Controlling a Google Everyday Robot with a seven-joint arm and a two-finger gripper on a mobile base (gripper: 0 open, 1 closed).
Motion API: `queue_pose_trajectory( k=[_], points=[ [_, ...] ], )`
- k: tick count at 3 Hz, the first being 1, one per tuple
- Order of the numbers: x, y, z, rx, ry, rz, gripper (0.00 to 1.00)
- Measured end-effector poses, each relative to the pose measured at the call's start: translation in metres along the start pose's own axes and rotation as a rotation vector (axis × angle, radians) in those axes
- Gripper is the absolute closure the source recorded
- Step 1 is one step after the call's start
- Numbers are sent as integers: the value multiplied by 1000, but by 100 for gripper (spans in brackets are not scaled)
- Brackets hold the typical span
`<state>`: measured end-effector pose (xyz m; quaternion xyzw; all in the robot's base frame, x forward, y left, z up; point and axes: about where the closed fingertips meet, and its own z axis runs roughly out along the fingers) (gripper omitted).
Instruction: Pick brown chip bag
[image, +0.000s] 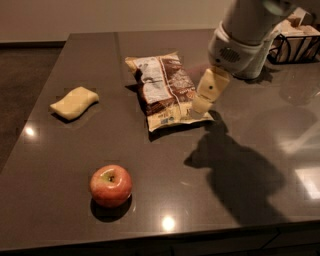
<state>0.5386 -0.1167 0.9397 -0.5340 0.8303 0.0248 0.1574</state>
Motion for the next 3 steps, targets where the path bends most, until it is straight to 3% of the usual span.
queue_pose_trajectory(
  k=[1, 2, 3],
  points=[
    [-27, -16, 34, 40, 23, 102, 0],
    [-49, -21, 60, 5, 21, 200, 0],
    [-57, -28, 78, 12, -5, 292, 0]
  ],
)
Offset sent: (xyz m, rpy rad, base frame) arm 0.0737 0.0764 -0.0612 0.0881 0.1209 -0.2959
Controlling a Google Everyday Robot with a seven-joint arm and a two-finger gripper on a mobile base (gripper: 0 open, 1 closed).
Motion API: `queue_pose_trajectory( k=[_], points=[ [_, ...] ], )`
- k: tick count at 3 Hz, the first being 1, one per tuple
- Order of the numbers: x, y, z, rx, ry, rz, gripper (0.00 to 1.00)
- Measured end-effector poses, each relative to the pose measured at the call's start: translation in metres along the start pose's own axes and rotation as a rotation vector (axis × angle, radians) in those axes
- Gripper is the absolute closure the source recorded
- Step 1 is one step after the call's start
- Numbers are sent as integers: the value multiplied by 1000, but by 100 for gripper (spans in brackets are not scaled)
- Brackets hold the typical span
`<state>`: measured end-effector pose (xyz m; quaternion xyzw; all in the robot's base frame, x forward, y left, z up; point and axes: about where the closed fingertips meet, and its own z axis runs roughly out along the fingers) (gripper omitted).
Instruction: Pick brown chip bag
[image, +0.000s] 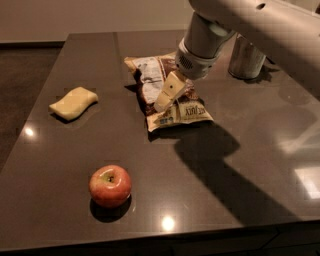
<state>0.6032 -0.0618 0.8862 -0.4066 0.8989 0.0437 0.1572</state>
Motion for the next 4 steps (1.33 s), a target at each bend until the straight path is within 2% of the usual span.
queue_pose_trajectory(
  k=[1, 2, 3, 4],
  points=[
    [-1, -5, 15, 31, -10, 73, 0],
    [-6, -2, 28, 37, -18, 108, 0],
    [-18, 10, 36, 6, -36, 113, 0],
    [-26, 19, 40, -24, -43, 116, 17]
  ],
)
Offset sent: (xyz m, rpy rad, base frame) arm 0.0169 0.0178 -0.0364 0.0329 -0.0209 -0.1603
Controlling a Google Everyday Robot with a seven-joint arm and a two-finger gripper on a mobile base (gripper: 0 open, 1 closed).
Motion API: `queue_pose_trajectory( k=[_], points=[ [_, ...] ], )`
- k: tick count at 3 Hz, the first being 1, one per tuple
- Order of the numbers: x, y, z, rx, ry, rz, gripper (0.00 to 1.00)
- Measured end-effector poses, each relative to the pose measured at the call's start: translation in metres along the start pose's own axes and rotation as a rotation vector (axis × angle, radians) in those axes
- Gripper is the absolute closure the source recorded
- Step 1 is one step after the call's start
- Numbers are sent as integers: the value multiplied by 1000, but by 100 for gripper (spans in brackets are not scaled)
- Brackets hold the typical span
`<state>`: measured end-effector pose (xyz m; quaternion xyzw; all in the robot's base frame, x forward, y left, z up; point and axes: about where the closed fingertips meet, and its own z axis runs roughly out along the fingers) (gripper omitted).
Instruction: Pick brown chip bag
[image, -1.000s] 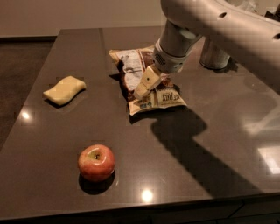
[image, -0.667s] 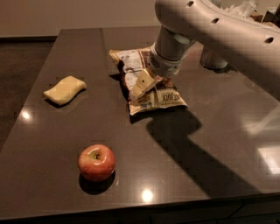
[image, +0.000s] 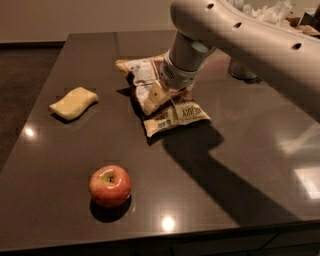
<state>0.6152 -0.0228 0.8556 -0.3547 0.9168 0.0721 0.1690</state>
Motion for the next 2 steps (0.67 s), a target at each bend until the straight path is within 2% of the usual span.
queue_pose_trajectory(
  k=[2],
  points=[
    [-2, 1, -10, -35, -24, -1, 64]
  ],
)
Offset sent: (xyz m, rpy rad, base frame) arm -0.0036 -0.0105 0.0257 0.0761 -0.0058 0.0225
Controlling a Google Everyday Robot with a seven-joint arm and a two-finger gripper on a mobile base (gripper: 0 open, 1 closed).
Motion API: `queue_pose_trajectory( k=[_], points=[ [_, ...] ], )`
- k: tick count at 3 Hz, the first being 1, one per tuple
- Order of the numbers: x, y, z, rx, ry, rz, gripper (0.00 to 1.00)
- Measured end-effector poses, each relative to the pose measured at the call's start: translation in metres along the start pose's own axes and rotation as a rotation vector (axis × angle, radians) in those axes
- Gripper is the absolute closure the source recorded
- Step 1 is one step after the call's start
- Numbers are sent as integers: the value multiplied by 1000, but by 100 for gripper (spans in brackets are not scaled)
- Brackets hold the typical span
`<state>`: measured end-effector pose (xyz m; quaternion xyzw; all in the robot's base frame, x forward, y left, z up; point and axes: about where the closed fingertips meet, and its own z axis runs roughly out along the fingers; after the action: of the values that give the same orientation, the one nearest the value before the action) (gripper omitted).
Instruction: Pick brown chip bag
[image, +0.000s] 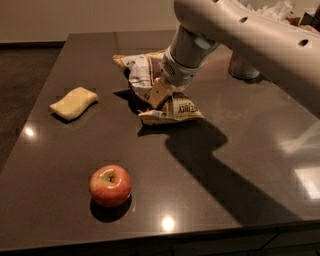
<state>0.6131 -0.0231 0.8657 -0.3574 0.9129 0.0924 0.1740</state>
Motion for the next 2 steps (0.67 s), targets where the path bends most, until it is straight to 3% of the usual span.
queue_pose_trajectory(
  k=[1, 2],
  points=[
    [-2, -3, -29, -21, -59, -33, 87],
    [-9, 0, -64, -35, -128, -125, 100]
  ],
)
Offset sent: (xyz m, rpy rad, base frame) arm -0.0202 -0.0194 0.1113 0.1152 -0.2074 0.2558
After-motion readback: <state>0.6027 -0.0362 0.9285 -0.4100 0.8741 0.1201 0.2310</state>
